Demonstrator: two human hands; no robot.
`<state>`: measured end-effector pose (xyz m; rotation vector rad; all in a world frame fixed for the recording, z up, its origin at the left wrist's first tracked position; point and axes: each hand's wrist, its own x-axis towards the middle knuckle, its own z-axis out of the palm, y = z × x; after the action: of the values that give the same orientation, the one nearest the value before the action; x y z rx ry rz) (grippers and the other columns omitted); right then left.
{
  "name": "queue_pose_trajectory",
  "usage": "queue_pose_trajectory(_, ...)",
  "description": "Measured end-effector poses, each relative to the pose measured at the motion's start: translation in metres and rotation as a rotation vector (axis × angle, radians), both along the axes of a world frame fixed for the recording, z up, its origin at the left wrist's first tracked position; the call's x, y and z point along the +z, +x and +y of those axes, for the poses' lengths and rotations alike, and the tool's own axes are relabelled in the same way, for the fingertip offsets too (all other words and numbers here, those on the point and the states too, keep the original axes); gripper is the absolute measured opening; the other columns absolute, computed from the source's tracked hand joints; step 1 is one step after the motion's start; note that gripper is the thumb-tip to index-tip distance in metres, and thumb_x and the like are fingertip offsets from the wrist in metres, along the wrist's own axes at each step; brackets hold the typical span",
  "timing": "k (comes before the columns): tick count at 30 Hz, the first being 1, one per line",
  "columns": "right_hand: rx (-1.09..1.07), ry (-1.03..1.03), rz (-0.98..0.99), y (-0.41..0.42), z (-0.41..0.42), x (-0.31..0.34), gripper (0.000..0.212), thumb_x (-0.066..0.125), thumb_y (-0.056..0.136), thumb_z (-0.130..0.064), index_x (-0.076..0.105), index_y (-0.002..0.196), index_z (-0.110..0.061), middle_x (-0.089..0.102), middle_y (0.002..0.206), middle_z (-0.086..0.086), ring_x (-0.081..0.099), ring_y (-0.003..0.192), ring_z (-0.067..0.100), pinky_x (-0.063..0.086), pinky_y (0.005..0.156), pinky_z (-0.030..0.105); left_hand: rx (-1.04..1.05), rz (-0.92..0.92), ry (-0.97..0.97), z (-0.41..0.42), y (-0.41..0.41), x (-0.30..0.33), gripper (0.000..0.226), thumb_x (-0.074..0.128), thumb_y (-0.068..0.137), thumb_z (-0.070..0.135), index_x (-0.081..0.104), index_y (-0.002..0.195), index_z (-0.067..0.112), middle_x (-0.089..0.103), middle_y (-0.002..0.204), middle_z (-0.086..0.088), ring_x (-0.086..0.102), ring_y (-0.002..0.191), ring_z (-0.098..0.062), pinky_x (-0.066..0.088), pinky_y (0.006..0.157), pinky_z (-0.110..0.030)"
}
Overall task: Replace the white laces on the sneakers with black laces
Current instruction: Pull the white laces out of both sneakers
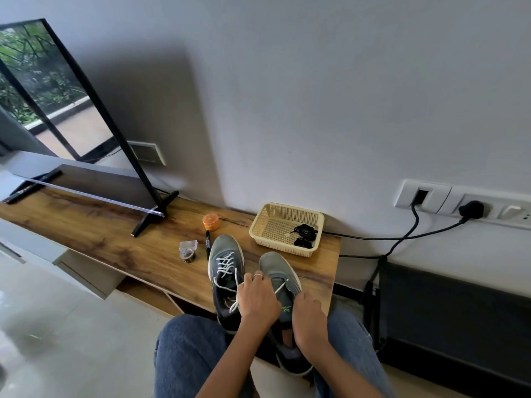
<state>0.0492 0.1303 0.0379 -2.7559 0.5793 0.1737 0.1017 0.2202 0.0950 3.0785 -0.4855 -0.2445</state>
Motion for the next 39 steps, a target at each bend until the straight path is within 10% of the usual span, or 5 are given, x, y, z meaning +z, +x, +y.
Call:
queue_pose_trajectory(11, -0.036, 0.158, 0.061, 0.004, -0.006, 0.015, 0.027, 0.039, 0.098, -0.02, 0.048, 0.122, -0.011, 0.049, 0.127, 0.007, 0.049, 0.116, 0.025, 0.046, 0.088, 0.035, 0.132, 0.0, -0.429, 0.017, 0.007, 0.025, 0.019, 0.046, 0.096, 0.024, 0.062, 0.103, 0.015, 0.059, 0.109, -0.003, 0.053, 0.104, -0.022, 0.045, 0.087, -0.037)
queue_pose_trajectory(18, 0.214, 0.848, -0.043, 0.002, -0.019, 0.07, 0.1, 0.075, 0.078, -0.025, 0.007, 0.151, -0.029, 0.024, 0.15, -0.012, 0.024, 0.138, 0.006, 0.031, 0.107, 0.022, 0.13, 0.208, -0.839, 0.005, 0.01, 0.05, 0.012, 0.051, 0.097, 0.022, 0.057, 0.089, 0.015, 0.062, 0.085, 0.002, 0.056, 0.079, -0.014, 0.043, 0.071, -0.026)
queue_pose_trajectory(22, 0.257, 1.145, -0.19, 0.006, -0.006, 0.096, 0.051, 0.064, 0.089, -0.007, 0.04, 0.132, -0.019, 0.055, 0.118, -0.008, 0.053, 0.098, -0.01, 0.045, 0.082, 0.013, 0.085, 0.389, -1.137, -0.007, 0.004, 0.075, 0.014, 0.051, 0.099, 0.018, 0.058, 0.087, 0.013, 0.058, 0.07, 0.006, 0.053, 0.059, -0.008, 0.044, 0.06, -0.022)
queue_pose_trajectory(26, 0.23, 1.093, -0.186, 0.0, -0.005, 0.104, 0.023, 0.044, 0.101, -0.013, 0.059, 0.101, 0.003, 0.057, 0.077, 0.01, 0.053, 0.066, 0.009, 0.042, 0.067, 0.02, 0.146, 0.209, -1.229, 0.001, 0.011, 0.092, 0.012, 0.048, 0.1, 0.018, 0.057, 0.094, 0.013, 0.059, 0.078, 0.003, 0.052, 0.066, -0.012, 0.041, 0.061, -0.022)
queue_pose_trajectory(39, 0.216, 0.321, 0.147, -0.016, -0.067, 0.123, 0.024, 0.047, 0.1, -0.023, 0.065, 0.092, -0.01, 0.062, 0.086, 0.002, 0.058, 0.078, 0.014, 0.047, 0.073, 0.028, 0.373, -0.051, -1.114, 0.056, 0.025, 0.076, 0.013, 0.047, 0.1, 0.018, 0.057, 0.103, 0.01, 0.061, 0.086, -0.001, 0.054, 0.073, -0.016, 0.046, 0.071, -0.035)
